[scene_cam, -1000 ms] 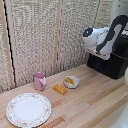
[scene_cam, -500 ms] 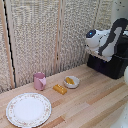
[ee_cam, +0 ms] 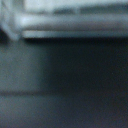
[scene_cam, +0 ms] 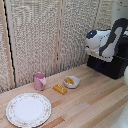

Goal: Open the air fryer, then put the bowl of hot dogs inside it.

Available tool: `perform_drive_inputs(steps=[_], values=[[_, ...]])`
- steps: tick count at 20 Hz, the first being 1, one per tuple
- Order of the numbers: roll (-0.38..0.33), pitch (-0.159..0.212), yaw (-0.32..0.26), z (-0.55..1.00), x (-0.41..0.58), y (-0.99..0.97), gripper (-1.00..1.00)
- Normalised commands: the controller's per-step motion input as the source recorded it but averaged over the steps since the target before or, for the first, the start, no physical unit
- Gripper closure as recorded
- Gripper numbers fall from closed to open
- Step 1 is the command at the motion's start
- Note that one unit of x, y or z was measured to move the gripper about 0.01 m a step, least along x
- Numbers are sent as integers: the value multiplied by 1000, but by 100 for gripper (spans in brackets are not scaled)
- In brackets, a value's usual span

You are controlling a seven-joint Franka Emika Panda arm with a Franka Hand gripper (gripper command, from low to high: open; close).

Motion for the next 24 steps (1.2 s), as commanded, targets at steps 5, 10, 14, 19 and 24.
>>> perform_drive_inputs(steps=[5, 10, 14, 19, 24], values=[[268, 0, -14, 346, 19, 514, 100], [266, 10, -41, 287, 131, 690, 100], [244, 73, -14, 323, 126, 706, 100], [218, 106, 0, 415, 119, 644, 100], [202, 77, -31, 465, 44, 563, 100]])
